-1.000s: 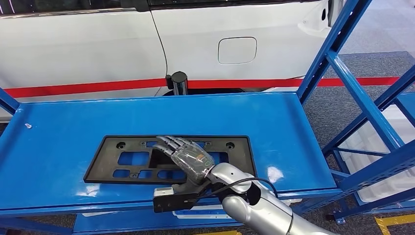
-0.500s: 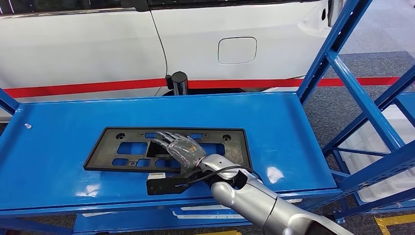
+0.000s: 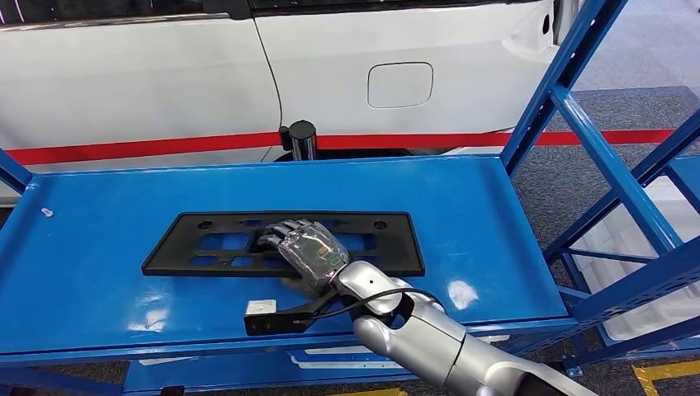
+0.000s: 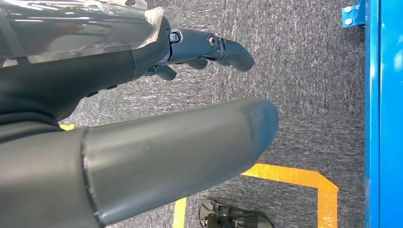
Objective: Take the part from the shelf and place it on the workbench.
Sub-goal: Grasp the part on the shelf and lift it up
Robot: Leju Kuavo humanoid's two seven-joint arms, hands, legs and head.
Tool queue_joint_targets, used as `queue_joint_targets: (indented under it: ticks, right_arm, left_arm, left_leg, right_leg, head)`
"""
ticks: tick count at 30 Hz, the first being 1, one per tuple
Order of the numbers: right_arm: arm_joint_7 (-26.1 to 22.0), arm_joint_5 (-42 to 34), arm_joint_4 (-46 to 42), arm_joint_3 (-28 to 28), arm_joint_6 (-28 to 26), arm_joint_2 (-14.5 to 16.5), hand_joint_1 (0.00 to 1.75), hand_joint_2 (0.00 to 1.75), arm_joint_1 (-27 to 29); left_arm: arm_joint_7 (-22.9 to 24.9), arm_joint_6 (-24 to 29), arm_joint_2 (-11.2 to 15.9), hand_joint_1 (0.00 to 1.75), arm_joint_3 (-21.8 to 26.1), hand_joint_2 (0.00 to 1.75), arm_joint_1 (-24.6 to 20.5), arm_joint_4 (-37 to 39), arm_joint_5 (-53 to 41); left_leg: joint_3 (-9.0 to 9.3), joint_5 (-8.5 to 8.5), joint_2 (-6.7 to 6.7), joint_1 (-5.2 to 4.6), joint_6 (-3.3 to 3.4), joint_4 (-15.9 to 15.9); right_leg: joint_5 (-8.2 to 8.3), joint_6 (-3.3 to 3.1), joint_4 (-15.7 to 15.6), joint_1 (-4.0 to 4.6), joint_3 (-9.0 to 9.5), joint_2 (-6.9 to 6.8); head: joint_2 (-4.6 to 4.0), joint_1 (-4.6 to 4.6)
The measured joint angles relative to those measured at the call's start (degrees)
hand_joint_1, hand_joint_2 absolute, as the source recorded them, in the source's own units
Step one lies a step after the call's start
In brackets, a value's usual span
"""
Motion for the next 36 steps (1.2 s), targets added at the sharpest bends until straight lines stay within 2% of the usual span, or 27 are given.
queue_joint_targets:
  ticks: [4,9,12,17,22,26,31,36]
  right_arm:
    - [0.60,4.98,-0.49,-0.23,-4.05,-0.18,1.75,1.75,0.15]
    - [1.26,7.24,-1.55,-0.83,-5.78,-0.44,1.75,1.75,0.22]
    - [2.53,11.14,-2.70,-1.84,-8.10,-0.61,1.75,1.75,1.22]
    - [4.25,20.65,-6.88,-7.59,-12.37,-1.05,1.75,1.75,6.05]
    - [4.21,24.18,-13.30,-15.20,-16.90,-1.24,1.75,1.75,12.14]
    - [2.40,24.26,-19.38,-21.24,-18.68,-1.04,1.75,1.75,16.22]
    - [-0.31,25.95,-28.65,-27.15,-23.29,-1.09,1.75,1.75,21.37]
    - [-1.02,26.52,-34.65,-30.44,-24.21,-1.51,1.75,1.75,24.43]
  left_arm:
    - [-1.07,0.06,0.00,0.00,0.02,0.00,0.05,0.00,0.55]
    - [-1.38,-0.10,0.00,0.00,0.01,0.00,0.08,0.00,0.69]
    - [-1.63,-0.35,0.00,0.00,0.01,0.00,0.12,0.00,0.78]
    - [-2.04,-0.46,0.00,0.00,-0.04,0.00,0.24,0.00,0.77]
    - [-2.31,-2.72,0.02,0.00,-0.72,0.00,0.38,0.00,-0.28]
    - [-2.17,-3.57,0.07,0.00,-1.53,1.75,0.61,0.00,-0.52]
    - [-2.88,-4.20,0.22,0.00,-2.03,1.75,0.97,0.00,-0.64]
    - [-3.17,-4.37,0.36,0.00,-2.27,1.75,1.05,0.00,-0.45]
  left_leg:
    - [-0.01,0.00,-0.01,0.00,0.00,0.00]
    - [-0.01,0.00,0.00,0.00,0.00,0.00]
    - [-0.01,0.00,-0.02,0.00,0.00,0.00]
    - [-0.03,-0.01,-0.03,0.00,0.00,0.00]
    - [-0.06,-0.03,-0.08,0.00,0.02,0.00]
    - [-0.05,-0.07,-0.04,0.00,-0.03,0.00]
    - [-0.05,-0.08,-0.05,0.00,-0.03,0.00]
    - [-0.03,-0.13,-0.02,0.00,-0.08,-0.01]
  right_leg:
    - [0.00,0.00,0.00,0.00,0.00,0.00]
    - [0.00,0.00,-0.01,0.00,0.00,0.00]
    - [0.00,0.00,-0.01,0.00,0.00,-0.01]
    - [0.00,0.00,-0.01,0.00,-0.01,-0.02]
    - [-0.02,-0.02,-0.03,-0.01,-0.02,-0.03]
    - [-0.03,-0.03,-0.03,-0.01,-0.03,-0.01]
    - [-0.04,-0.04,-0.03,0.00,-0.03,-0.02]
    - [-0.07,-0.08,-0.04,0.00,-0.03,0.01]
  head:
    - [0.00,-0.01]
    - [0.00,0.01]
    - [0.00,0.01]
    - [0.00,0.00]
    - [0.00,0.00]
    - [0.00,0.00]
    - [0.00,-0.01]
    - [0.00,0.01]
